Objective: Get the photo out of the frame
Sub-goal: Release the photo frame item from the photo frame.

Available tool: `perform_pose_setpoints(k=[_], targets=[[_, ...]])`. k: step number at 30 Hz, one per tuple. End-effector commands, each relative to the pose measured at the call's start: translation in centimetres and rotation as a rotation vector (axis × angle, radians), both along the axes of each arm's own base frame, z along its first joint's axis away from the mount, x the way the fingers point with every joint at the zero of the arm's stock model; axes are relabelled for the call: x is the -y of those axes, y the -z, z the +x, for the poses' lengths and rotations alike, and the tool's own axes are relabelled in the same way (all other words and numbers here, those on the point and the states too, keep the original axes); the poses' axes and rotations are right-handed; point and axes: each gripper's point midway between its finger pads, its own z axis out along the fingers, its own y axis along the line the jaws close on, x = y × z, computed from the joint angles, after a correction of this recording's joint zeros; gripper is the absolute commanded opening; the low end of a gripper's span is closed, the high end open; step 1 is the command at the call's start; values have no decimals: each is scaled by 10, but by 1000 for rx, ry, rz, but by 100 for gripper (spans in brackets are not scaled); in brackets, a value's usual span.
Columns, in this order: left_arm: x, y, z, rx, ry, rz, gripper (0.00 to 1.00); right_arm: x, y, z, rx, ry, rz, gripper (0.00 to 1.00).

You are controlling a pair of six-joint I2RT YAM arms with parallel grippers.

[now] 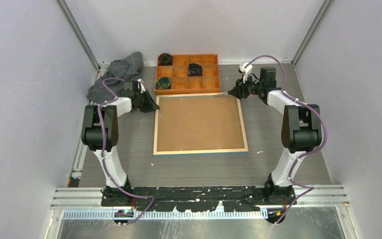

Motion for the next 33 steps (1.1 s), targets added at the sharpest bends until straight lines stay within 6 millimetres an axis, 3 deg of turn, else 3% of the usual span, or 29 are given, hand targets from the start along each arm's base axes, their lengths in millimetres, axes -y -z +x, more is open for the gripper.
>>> perform_pose_setpoints(k=[1,33], targets=[[-3,39,-13,-102,-15,33,1,-23,2,-9,-31,-46,17,1],[-3,40,-13,-103,-15,33,0,-32,-2,-20,17,-99,-58,1]])
